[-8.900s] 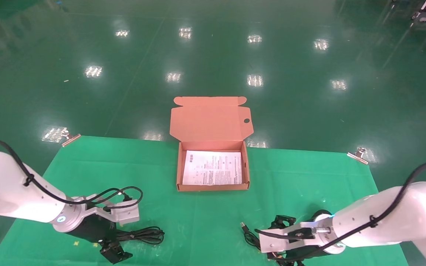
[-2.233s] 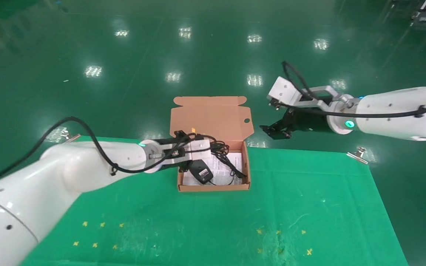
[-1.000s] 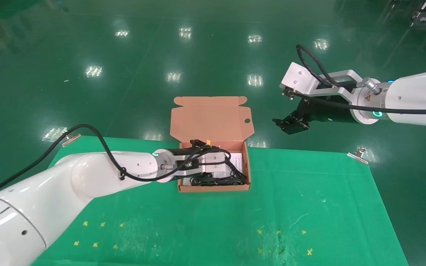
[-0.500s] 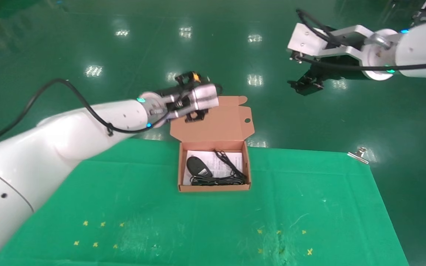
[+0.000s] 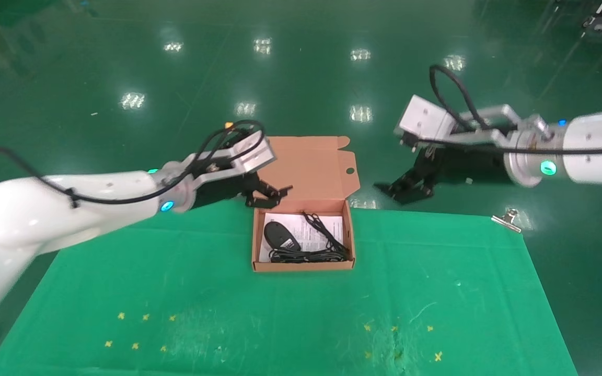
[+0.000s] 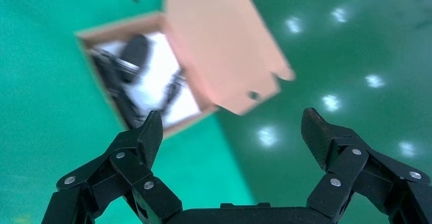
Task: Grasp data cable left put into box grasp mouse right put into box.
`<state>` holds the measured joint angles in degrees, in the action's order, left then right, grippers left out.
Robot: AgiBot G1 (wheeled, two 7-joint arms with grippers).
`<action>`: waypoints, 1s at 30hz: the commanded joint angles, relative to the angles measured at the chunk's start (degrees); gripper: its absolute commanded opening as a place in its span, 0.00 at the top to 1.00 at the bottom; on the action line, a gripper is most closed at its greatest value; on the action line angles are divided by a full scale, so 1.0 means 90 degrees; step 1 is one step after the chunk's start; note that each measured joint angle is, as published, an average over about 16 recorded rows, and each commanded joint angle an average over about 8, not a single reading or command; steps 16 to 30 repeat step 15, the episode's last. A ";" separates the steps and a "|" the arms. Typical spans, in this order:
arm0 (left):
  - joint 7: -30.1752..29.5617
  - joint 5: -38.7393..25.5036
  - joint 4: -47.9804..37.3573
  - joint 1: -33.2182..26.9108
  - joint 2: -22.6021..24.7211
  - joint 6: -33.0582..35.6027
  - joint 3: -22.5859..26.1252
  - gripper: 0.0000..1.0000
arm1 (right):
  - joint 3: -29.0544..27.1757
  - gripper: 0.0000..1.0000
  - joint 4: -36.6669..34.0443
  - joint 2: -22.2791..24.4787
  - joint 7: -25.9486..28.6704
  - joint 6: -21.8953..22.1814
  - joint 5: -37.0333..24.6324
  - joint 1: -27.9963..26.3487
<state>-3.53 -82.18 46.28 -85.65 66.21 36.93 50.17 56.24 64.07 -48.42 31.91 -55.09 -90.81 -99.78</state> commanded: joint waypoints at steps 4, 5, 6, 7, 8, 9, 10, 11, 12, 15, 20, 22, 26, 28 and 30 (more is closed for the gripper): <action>-0.0093 0.0517 0.0350 0.0309 -0.0400 0.0625 -0.0438 0.00 | -0.0515 0.00 0.0122 0.0172 -0.0271 -0.0392 0.0627 0.0490; -0.0111 0.0622 0.0421 0.0371 -0.0481 0.0752 -0.0526 0.00 | -0.0620 0.00 0.0147 0.0206 -0.0326 -0.0471 0.0754 0.0589; -0.0129 0.0723 0.0489 0.0432 -0.0559 0.0874 -0.0612 0.00 | -0.0720 0.00 0.0170 0.0240 -0.0379 -0.0548 0.0877 0.0685; -0.0148 0.0827 0.0560 0.0494 -0.0640 0.1001 -0.0701 0.00 | -0.0825 0.00 0.0195 0.0275 -0.0434 -0.0627 0.1004 0.0784; -0.0167 0.0932 0.0631 0.0557 -0.0721 0.1127 -0.0789 0.00 | -0.0929 0.00 0.0220 0.0309 -0.0489 -0.0707 0.1130 0.0883; -0.0186 0.1036 0.0701 0.0619 -0.0802 0.1253 -0.0878 0.00 | -0.1033 0.00 0.0244 0.0344 -0.0544 -0.0786 0.1257 0.0982; -0.0204 0.1141 0.0772 0.0681 -0.0883 0.1380 -0.0966 0.00 | -0.1137 0.00 0.0269 0.0379 -0.0598 -0.0865 0.1384 0.1081; -0.0223 0.1245 0.0843 0.0744 -0.0963 0.1506 -0.1054 0.00 | -0.1241 0.00 0.0294 0.0414 -0.0653 -0.0944 0.1511 0.1180; -0.0242 0.1350 0.0914 0.0806 -0.1044 0.1633 -0.1143 0.00 | -0.1346 0.00 0.0318 0.0448 -0.0708 -0.1024 0.1638 0.1279; -0.0270 0.1508 0.1021 0.0901 -0.1167 0.1824 -0.1277 0.00 | -0.1504 0.00 0.0356 0.0501 -0.0791 -0.1144 0.1830 0.1429; -0.0270 0.1508 0.1021 0.0901 -0.1167 0.1824 -0.1277 0.00 | -0.1504 0.00 0.0356 0.0501 -0.0791 -0.1144 0.1830 0.1429; -0.0270 0.1508 0.1021 0.0901 -0.1167 0.1824 -0.1277 0.00 | -0.1504 0.00 0.0356 0.0501 -0.0791 -0.1144 0.1830 0.1429; -0.0270 0.1508 0.1021 0.0901 -0.1167 0.1824 -0.1277 0.00 | -0.1504 0.00 0.0356 0.0501 -0.0791 -0.1144 0.1830 0.1429; -0.0270 0.1508 0.1021 0.0901 -0.1167 0.1824 -0.1277 0.00 | -0.1504 0.00 0.0356 0.0501 -0.0791 -0.1144 0.1830 0.1429; -0.0270 0.1508 0.1021 0.0901 -0.1167 0.1824 -0.1277 0.00 | -0.1504 0.00 0.0356 0.0501 -0.0791 -0.1144 0.1830 0.1429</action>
